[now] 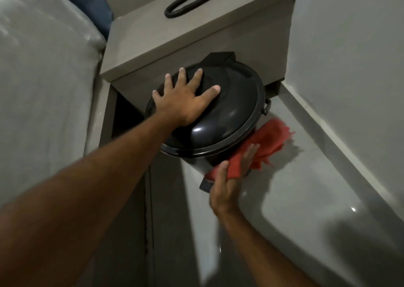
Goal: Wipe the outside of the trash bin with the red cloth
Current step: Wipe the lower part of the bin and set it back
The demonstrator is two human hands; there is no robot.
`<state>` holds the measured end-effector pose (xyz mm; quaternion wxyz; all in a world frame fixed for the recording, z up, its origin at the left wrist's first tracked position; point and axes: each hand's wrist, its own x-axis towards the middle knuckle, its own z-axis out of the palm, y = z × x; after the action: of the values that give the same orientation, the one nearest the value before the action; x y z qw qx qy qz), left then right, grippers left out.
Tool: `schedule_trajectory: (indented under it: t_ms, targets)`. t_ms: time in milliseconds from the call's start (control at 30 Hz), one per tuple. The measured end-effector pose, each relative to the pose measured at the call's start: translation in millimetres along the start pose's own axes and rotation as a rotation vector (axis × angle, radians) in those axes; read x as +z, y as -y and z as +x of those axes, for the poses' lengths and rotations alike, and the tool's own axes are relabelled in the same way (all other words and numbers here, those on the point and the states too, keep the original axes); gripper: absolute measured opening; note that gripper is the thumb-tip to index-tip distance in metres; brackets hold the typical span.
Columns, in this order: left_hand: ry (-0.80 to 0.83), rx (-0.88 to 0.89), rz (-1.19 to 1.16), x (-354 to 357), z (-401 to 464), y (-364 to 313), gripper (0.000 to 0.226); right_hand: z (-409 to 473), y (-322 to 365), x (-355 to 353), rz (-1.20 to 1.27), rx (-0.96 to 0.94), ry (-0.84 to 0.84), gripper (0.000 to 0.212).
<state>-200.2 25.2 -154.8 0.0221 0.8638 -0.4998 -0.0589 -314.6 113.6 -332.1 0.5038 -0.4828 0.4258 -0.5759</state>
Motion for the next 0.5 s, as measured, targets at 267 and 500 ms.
schedule_trajectory:
  t_ms: [267, 500]
  targets:
    - [0.047, -0.474, -0.200, -3.8, -9.5, -44.4, 0.099, 54.0, -0.7, -19.8, 0.437, 0.537, -0.220, 0.056]
    - [0.138, -0.307, -0.045, -3.2, -26.5, -49.2, 0.133, 30.6, 5.9, -38.5, 0.313, 0.235, -0.027, 0.068]
